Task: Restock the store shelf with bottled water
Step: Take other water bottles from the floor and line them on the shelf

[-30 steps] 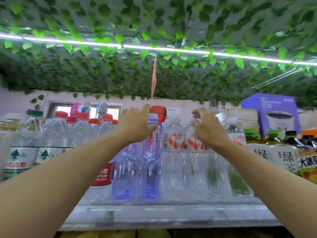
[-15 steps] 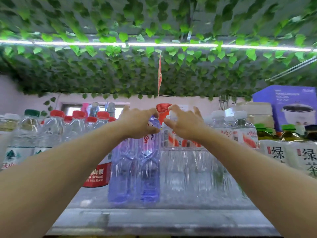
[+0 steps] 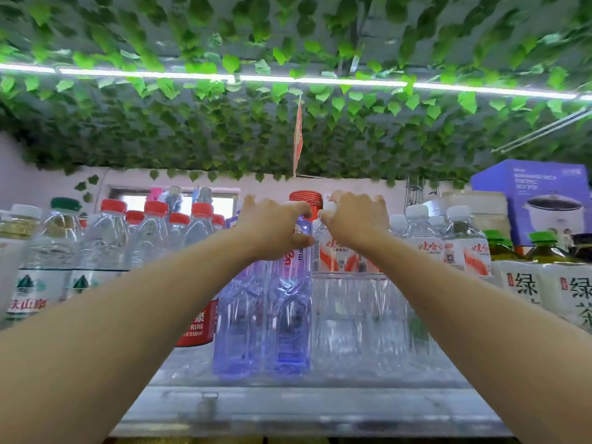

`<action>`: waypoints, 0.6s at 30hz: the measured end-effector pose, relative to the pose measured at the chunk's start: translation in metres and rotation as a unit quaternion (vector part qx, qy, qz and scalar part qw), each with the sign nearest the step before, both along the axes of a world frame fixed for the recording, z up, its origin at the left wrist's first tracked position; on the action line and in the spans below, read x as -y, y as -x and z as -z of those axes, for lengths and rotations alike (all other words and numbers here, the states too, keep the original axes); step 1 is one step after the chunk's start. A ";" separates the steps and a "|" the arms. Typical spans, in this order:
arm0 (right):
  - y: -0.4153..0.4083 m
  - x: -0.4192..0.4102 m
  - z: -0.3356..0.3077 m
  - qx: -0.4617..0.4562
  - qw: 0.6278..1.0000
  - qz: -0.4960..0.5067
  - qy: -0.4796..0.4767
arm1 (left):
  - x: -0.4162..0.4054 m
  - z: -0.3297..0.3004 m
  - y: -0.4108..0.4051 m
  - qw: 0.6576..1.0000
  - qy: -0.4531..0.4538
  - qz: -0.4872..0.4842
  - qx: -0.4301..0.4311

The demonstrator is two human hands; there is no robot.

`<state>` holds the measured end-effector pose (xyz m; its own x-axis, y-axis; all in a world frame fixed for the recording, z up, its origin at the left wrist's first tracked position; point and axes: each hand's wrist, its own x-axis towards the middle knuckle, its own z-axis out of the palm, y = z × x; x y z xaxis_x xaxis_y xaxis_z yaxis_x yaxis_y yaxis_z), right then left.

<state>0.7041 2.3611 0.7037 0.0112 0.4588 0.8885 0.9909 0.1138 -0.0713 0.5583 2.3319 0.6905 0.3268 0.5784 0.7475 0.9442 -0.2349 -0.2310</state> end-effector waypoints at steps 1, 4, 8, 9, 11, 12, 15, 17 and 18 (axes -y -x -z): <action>0.002 0.001 0.001 -0.001 1.000 0.004 -0.004 | 0.000 0.000 0.000 1.000 0.000 0.002 0.002; 0.004 0.005 0.003 -0.006 1.000 -0.002 0.003 | -0.001 0.002 0.000 1.000 -0.002 0.008 0.007; 0.002 0.007 0.008 0.007 1.000 -0.005 0.028 | -0.005 0.003 0.001 0.999 -0.012 0.015 0.026; 0.001 0.007 0.010 0.011 0.999 -0.007 0.032 | -0.006 0.003 0.001 0.999 -0.018 0.012 0.030; -0.003 0.009 0.013 0.013 0.999 -0.028 0.022 | -0.009 0.003 0.000 0.999 -0.037 0.008 0.037; -0.007 0.012 0.014 0.004 0.998 -0.053 0.012 | -0.009 0.003 -0.001 0.998 -0.046 0.011 0.046; -0.028 0.027 0.008 -0.060 0.987 -0.142 -0.053 | -0.003 0.000 -0.007 0.994 -0.076 0.037 0.067; -0.049 0.039 0.002 -0.117 0.971 -0.184 -0.094 | 0.001 -0.002 -0.014 0.991 -0.094 0.060 0.068; -0.060 0.044 0.000 -0.141 0.966 -0.193 -0.098 | 0.003 -0.003 -0.020 0.990 -0.098 0.073 0.068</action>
